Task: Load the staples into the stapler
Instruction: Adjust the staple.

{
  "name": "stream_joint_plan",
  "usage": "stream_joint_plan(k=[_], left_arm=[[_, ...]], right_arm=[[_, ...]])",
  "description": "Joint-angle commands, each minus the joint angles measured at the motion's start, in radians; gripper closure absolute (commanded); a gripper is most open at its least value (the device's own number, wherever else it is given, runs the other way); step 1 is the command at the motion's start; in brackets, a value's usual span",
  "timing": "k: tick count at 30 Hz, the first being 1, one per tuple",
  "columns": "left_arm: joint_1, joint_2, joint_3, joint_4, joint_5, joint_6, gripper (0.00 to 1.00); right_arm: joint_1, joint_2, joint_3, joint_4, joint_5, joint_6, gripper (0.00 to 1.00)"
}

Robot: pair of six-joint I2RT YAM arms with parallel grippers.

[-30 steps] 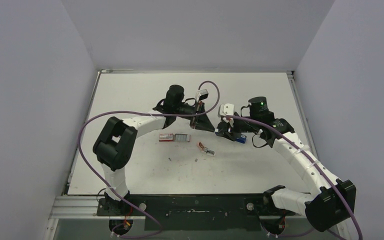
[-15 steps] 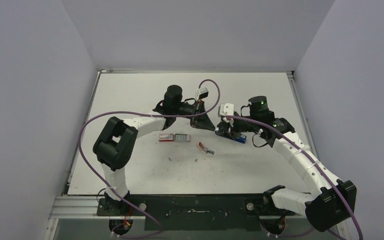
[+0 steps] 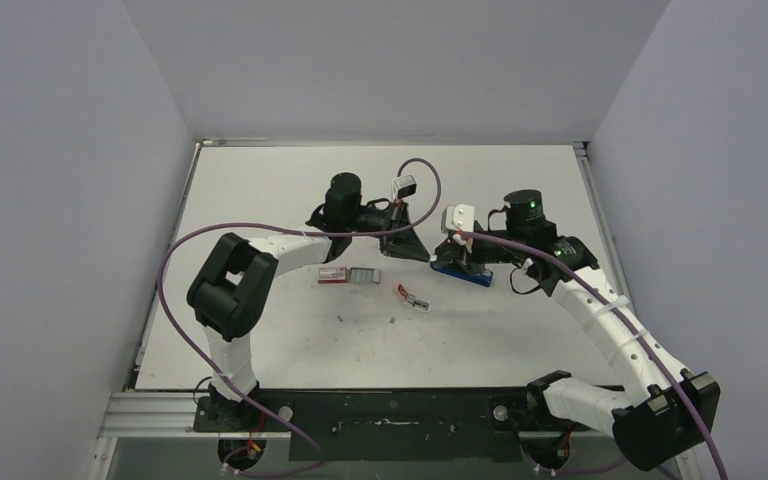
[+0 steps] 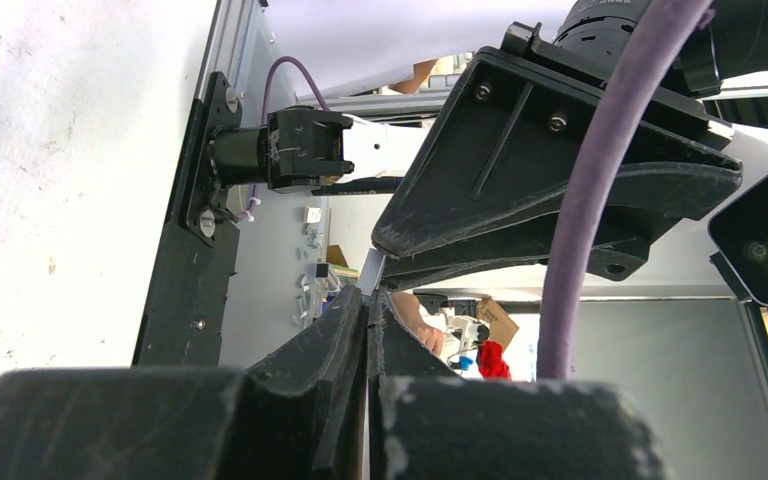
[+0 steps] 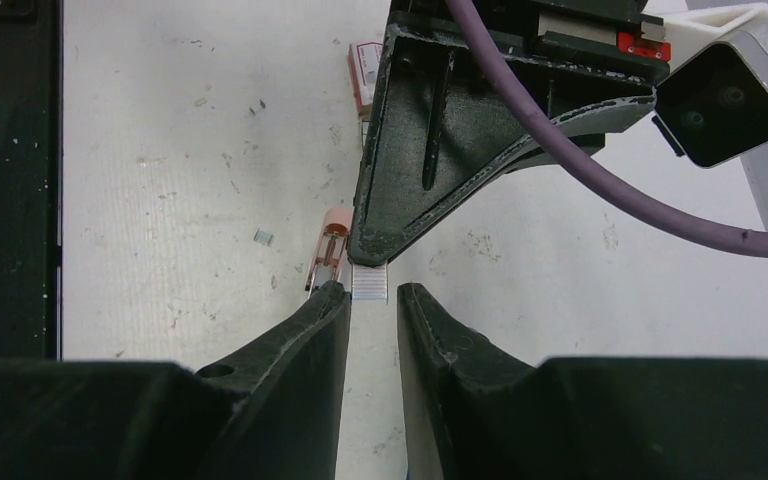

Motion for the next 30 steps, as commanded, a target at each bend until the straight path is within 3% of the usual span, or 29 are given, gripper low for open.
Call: stream_joint_plan(k=[1,11,30], left_arm=[[-0.005,0.006,0.005,0.088,0.020,-0.021,1.00],[-0.005,0.014,0.002,0.119,0.020,-0.049,1.00],[-0.005,0.017,0.000,0.141,0.022,-0.064,0.98]], right_arm=[[-0.005,-0.023,0.036,0.015,-0.038,-0.010,0.75],[-0.005,-0.014,0.032,0.015,-0.040,-0.014,0.77],[-0.005,-0.006,0.023,0.011,-0.044,-0.028,0.93]])
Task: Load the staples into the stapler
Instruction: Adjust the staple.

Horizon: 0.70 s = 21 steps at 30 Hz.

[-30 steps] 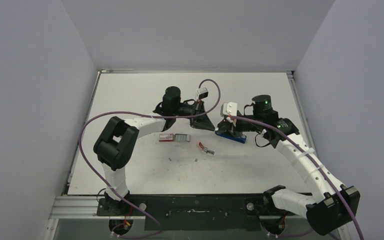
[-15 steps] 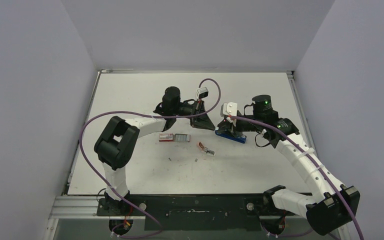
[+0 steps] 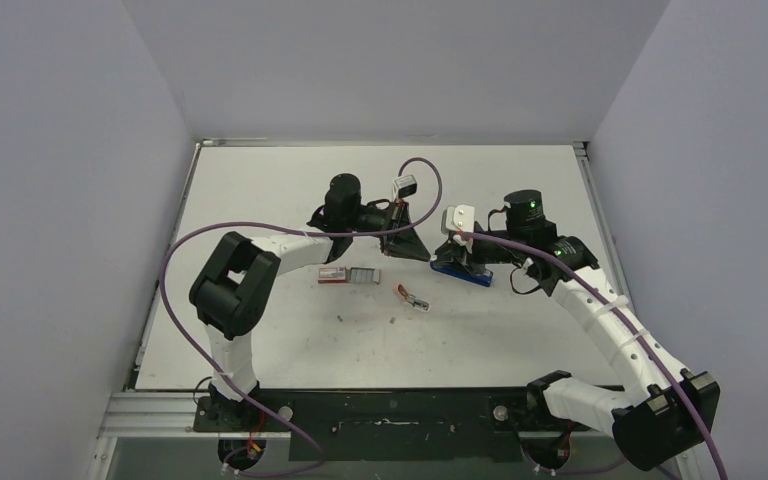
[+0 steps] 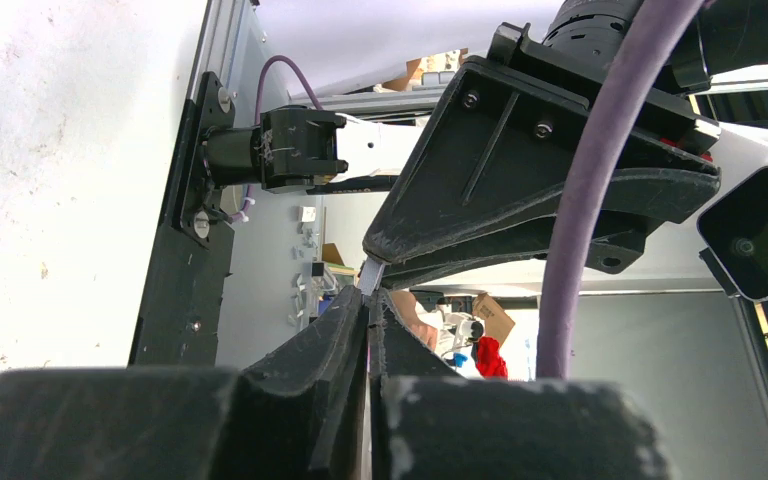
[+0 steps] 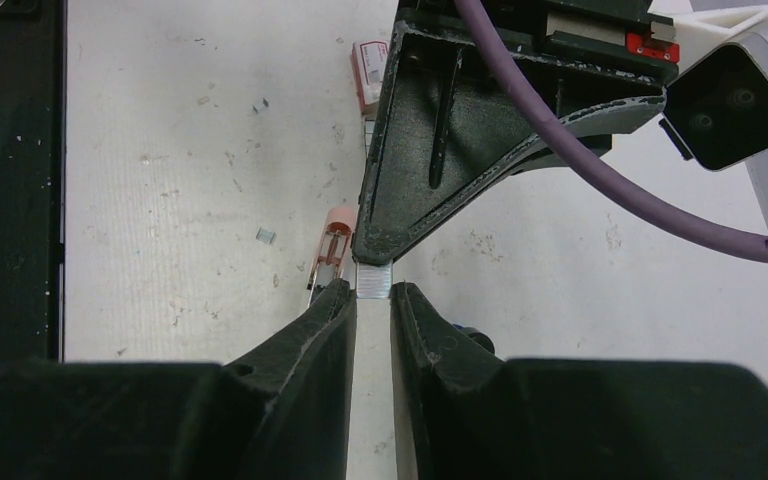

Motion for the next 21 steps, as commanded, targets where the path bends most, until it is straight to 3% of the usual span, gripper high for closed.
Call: stream_joint_plan(k=[1,4,9,18,21], left_arm=[[-0.005,0.002,0.000,0.061,0.013,-0.004,0.94],[-0.003,-0.002,-0.002,0.064,0.011,0.004,0.83],[-0.002,-0.008,-0.007,0.064,0.012,0.023,0.75],[0.009,-0.024,-0.019,0.062,0.005,0.078,0.74],[0.009,-0.025,-0.020,0.062,0.005,0.081,0.79]], right_arm=[[-0.004,-0.005,0.020,0.019,-0.033,-0.022,0.93],[-0.005,-0.007,0.016,0.019,-0.026,-0.022,0.94],[-0.007,-0.009,0.016,0.017,-0.025,-0.023,0.95],[-0.017,-0.009,0.017,0.015,-0.040,-0.013,0.95],[-0.020,-0.009,0.019,0.015,-0.044,-0.010,0.95]])
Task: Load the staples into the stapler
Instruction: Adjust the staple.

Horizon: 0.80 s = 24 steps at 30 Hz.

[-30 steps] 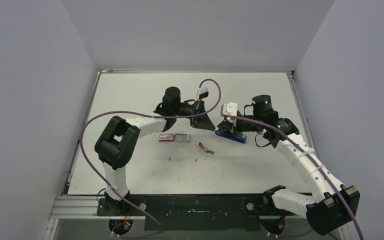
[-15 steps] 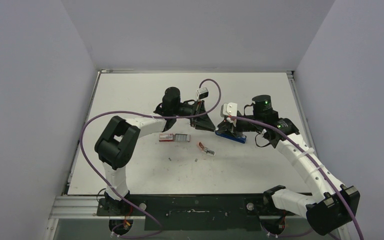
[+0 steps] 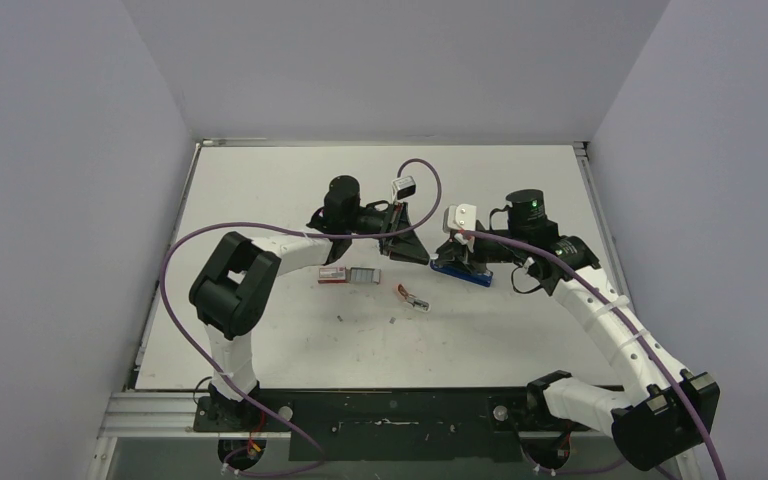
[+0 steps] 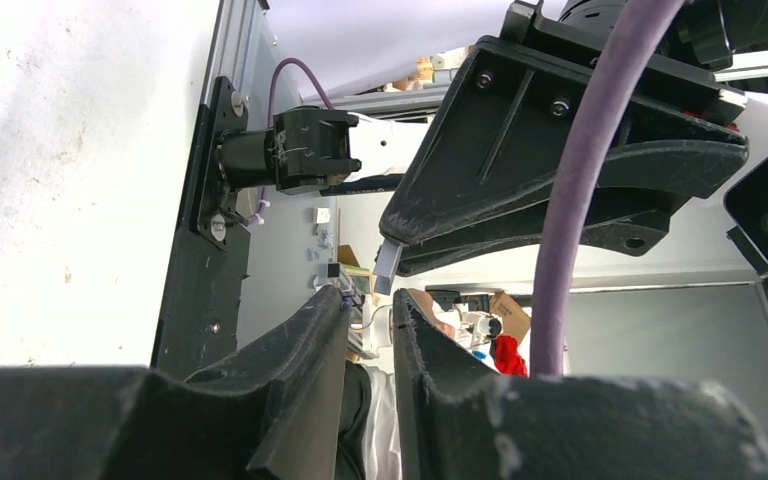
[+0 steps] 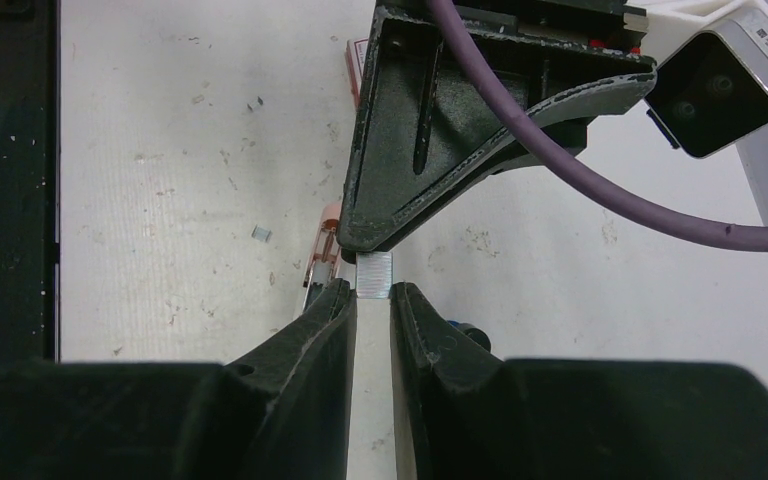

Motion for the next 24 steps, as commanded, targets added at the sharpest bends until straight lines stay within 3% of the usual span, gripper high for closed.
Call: stream_joint_plan(k=[1,14,24], left_arm=[[0.006,-0.025,-0.003,0.052,0.005,0.038,0.80],[0.006,-0.020,0.002,0.050,0.003,0.041,0.81],[0.047,-0.092,-0.059,0.130,-0.014,0.132,0.71]], right_arm=[[-0.009,-0.009,0.019,0.015,-0.041,-0.007,0.95],[-0.010,-0.009,0.016,0.016,-0.040,-0.005,0.95],[-0.014,0.003,-0.010,0.005,-0.032,-0.008,0.95]])
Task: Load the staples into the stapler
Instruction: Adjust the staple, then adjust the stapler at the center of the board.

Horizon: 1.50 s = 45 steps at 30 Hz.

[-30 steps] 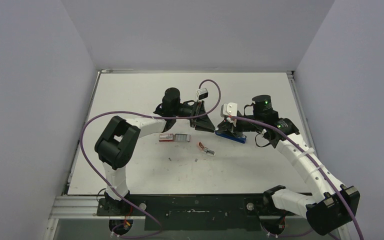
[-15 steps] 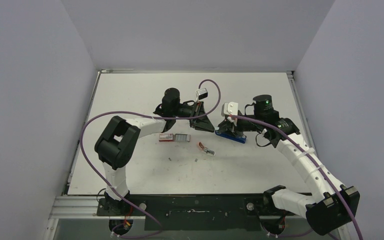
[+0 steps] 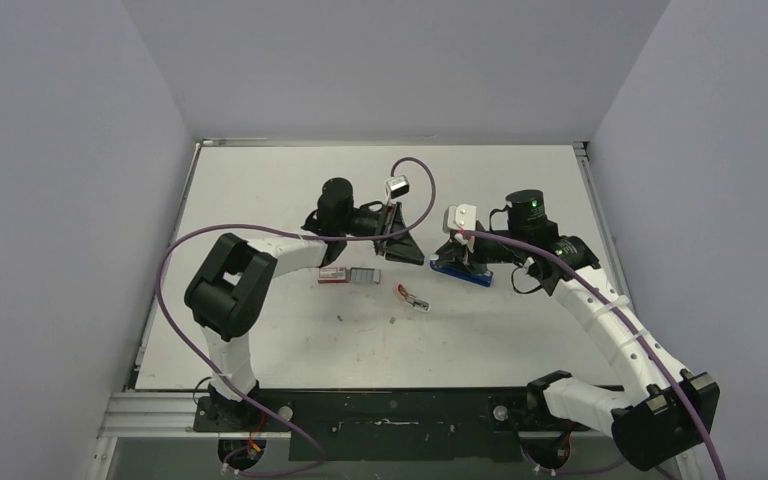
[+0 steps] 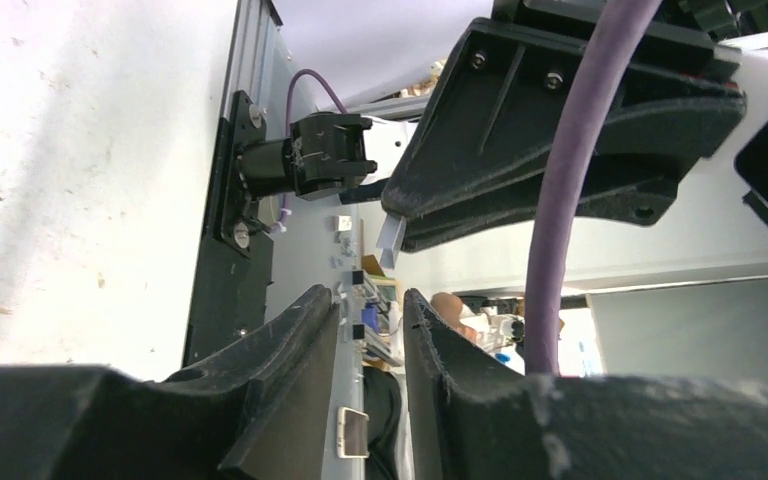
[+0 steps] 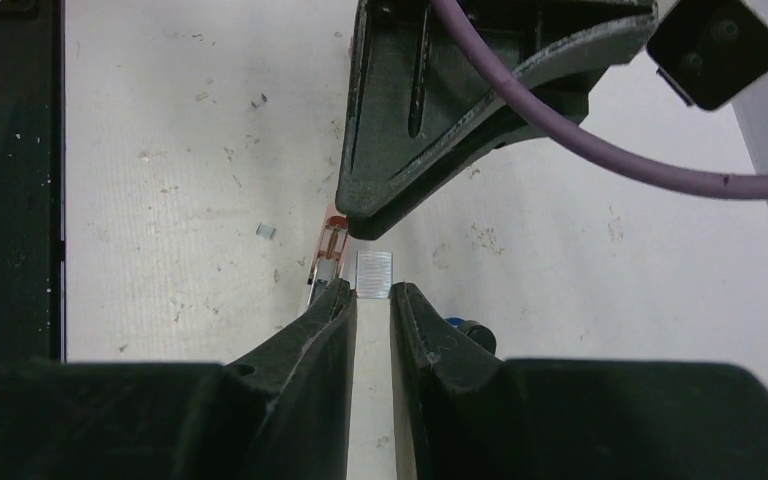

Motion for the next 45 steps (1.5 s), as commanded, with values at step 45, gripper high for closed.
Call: stream_joint_plan(k=[45], left_arm=[[-0.114,-0.119,0.017,-1.088,-0.566,2.209,0.53]], right_arm=[[-0.026,-0.030,-0.091,-0.101,-0.015,-0.045,0.95]])
